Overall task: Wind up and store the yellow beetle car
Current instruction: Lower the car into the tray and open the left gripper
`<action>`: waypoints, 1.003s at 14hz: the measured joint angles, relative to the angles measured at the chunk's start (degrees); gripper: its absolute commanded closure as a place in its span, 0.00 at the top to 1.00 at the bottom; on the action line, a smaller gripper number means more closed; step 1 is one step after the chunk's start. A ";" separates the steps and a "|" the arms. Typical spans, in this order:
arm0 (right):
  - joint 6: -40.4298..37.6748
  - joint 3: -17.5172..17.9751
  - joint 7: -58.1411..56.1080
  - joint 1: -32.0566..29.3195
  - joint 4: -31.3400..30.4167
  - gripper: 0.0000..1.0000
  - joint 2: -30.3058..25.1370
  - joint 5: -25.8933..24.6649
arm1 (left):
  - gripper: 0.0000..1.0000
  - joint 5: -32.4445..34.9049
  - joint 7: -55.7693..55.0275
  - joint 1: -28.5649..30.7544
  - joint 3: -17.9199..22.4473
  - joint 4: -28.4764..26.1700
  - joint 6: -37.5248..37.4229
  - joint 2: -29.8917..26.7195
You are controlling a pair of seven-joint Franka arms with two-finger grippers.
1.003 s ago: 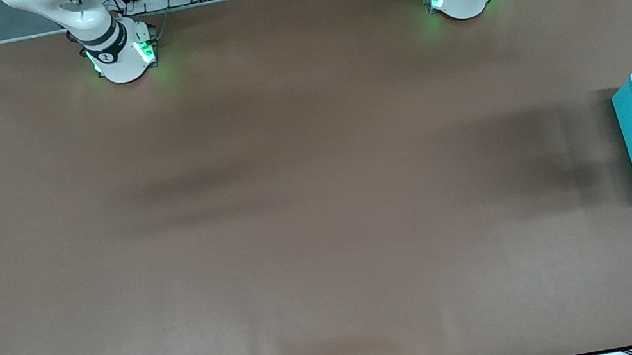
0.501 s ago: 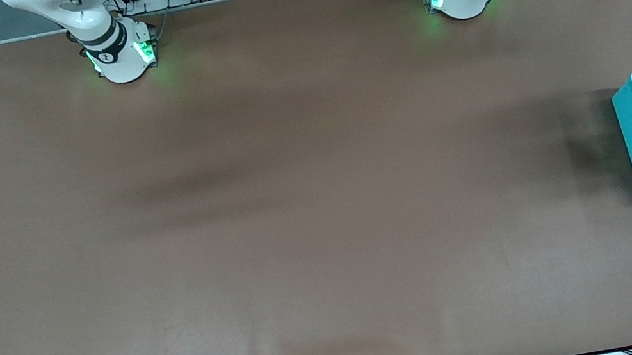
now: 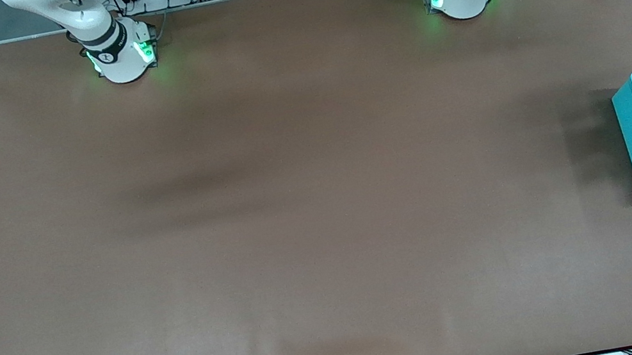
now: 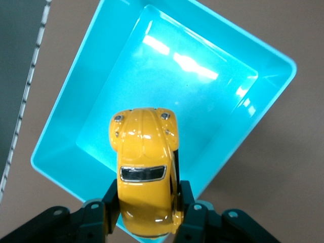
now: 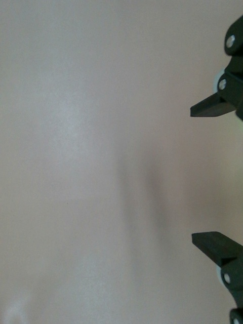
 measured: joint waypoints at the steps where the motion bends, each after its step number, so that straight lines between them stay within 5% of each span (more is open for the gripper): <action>1: 0.00 0.00 0.00 0.00 0.00 1.00 0.00 0.00 | 0.00 0.00 3.21 0.71 0.02 0.02 0.97 0.71; 14: -0.01 0.03 0.00 0.00 -0.06 1.00 0.02 0.00 | 0.00 0.37 29.45 5.48 0.04 0.13 11.51 13.02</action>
